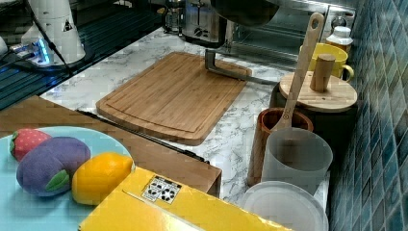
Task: Put the bowl on the board.
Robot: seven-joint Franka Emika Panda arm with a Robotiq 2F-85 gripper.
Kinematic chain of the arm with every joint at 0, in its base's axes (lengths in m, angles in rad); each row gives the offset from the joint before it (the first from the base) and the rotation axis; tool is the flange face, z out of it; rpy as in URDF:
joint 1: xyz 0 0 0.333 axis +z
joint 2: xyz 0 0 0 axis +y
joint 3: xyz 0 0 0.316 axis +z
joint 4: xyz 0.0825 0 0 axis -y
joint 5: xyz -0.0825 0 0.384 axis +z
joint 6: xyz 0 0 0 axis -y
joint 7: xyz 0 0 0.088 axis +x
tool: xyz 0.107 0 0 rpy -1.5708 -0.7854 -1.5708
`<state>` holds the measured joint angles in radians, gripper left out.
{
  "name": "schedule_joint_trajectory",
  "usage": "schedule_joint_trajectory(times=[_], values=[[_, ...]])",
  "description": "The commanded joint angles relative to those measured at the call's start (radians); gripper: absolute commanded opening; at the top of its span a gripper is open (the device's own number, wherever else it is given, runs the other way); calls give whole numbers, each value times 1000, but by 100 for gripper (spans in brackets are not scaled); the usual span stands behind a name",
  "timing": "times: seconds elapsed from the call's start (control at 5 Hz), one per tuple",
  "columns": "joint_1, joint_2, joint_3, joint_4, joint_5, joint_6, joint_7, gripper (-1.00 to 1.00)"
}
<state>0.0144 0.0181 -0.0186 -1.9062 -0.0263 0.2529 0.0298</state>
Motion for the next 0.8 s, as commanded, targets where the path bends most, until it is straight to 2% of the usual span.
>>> schedule_joint_trajectory(times=[0.2, 0.8], values=[[-21, -17, -10, -55, 28, 40, 18, -100], [-79, -139, -101, -311, 61, 243, 75, -100]])
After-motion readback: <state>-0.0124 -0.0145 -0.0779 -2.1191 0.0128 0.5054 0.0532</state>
